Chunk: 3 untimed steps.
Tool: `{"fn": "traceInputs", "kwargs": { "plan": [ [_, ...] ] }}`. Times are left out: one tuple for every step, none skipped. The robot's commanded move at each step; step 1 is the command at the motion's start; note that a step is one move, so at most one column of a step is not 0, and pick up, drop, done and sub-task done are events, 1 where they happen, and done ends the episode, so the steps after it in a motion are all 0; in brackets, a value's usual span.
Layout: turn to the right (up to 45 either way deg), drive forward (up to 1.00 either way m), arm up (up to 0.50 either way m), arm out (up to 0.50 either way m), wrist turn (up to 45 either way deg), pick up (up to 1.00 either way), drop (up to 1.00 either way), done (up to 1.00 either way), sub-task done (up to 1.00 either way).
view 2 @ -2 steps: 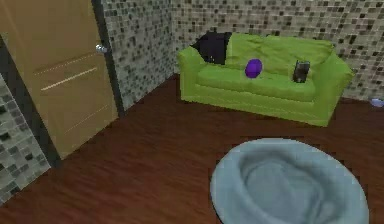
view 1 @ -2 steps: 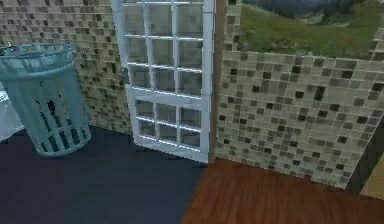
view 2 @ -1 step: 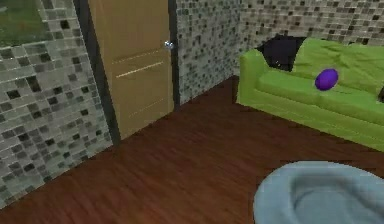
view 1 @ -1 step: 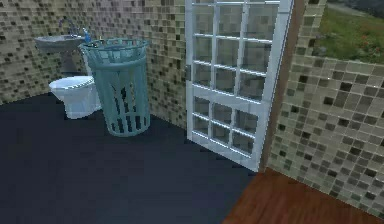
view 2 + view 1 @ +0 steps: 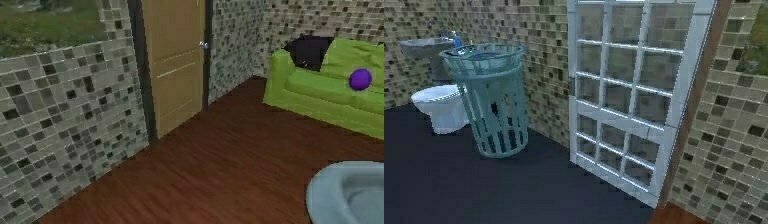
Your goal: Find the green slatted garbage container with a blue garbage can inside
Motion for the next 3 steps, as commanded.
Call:
{"fn": "traceInputs", "kwargs": {
  "plan": [
    [-42.0, 0.0, 0.0, 0.0, 0.0, 0.0, 0.0, 0.0, 0.0],
    [0.0, 1.0, 0.0, 0.0, 0.0, 0.0, 0.0, 0.0, 0.0],
    [33.0, 0.0, 0.0, 0.0, 0.0, 0.0, 0.0, 0.0, 0.0]
  ]
}}
